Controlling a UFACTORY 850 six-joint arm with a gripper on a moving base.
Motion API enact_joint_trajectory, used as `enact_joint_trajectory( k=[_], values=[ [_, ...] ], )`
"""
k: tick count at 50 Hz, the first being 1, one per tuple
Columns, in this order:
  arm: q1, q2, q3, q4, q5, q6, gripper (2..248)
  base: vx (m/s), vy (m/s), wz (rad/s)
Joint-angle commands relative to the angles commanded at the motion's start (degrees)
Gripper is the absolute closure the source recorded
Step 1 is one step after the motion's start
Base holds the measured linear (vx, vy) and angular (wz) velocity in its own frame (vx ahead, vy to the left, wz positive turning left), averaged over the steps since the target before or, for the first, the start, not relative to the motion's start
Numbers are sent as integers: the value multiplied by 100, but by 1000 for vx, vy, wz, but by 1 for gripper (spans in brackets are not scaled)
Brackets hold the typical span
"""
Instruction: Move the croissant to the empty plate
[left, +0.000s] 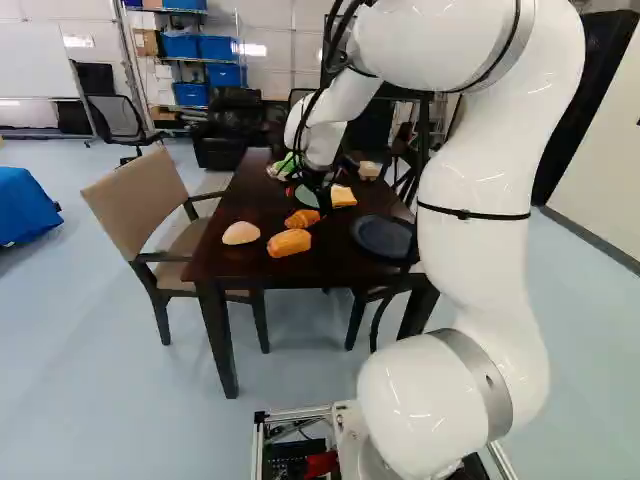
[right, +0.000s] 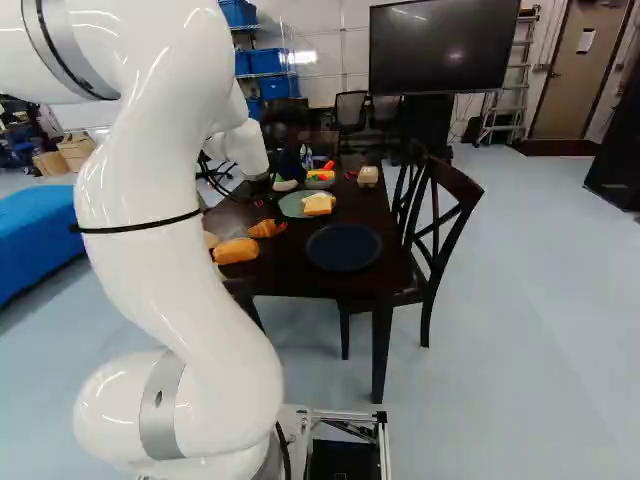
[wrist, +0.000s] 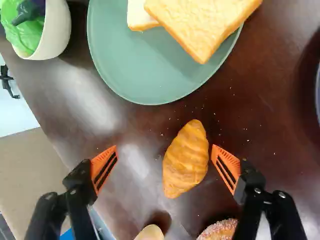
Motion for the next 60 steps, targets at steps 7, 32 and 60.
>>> enact_joint_trajectory(
  k=[7,32,60],
  values=[
    [4,-22,-29,-64,-39,0,3,0,0,0],
    [4,45,-11,-137,-509,0,3,0,0,0],
    [-10,430,-9,-143,-1122,0,3,0,0,0]
  ],
)
